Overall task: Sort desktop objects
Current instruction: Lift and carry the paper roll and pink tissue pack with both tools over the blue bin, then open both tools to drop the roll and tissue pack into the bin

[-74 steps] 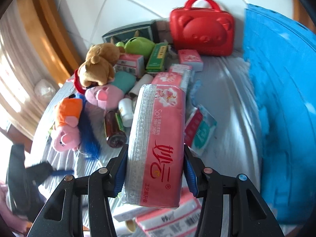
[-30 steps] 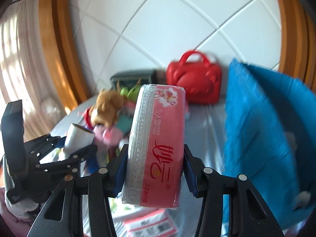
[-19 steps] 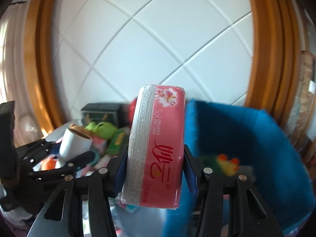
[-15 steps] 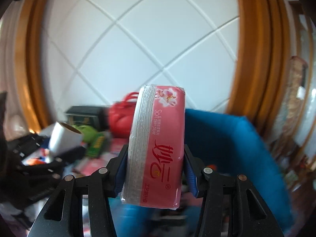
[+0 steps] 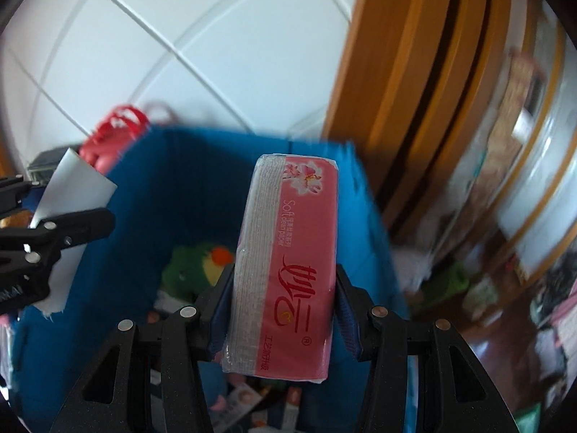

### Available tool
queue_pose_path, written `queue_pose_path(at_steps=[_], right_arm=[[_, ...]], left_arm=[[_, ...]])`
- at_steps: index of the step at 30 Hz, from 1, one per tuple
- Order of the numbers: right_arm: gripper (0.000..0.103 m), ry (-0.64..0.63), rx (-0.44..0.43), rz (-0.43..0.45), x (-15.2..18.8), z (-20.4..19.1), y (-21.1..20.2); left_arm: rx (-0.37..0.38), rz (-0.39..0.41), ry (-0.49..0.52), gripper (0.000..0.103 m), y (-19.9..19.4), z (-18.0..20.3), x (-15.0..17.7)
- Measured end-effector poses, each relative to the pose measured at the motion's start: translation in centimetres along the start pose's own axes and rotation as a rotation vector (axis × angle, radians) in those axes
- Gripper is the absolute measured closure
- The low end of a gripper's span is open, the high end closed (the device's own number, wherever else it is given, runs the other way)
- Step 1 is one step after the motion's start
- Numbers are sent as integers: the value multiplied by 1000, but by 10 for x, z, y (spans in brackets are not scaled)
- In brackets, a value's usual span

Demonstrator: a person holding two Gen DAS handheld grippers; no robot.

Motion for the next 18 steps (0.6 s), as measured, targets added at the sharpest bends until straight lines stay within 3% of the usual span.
queue_pose_path(at_steps=[4, 7, 9, 13, 18], right_arm=[[53, -7, -53, -136, 2, 13, 58], [53, -9, -85, -208, 1, 14, 87], [53, -9, -88, -221, -9, 14, 93], [53, -53, -8, -188, -32, 1, 94], [53, -51, 3, -155, -62, -3, 112]], left_arm=[[-29, -171, -21, 58, 68, 0, -5], [-35, -238, -58, 58, 98, -12, -9], [-33, -248, -79, 58, 105, -19, -18], [-79, -230, -95, 58, 112, -31, -42], [-104, -239, -138, 58, 128, -46, -52]])
Point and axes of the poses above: each gripper's, at about its wrist camera, not at the fingertips, and y roughly the way its jaws point, z to its right, x to its underside, the point moved 1 cm from there along y, roughly the way its jaws point, and after that the axes turned 15 degrees about -z, right-handed, at the moved point
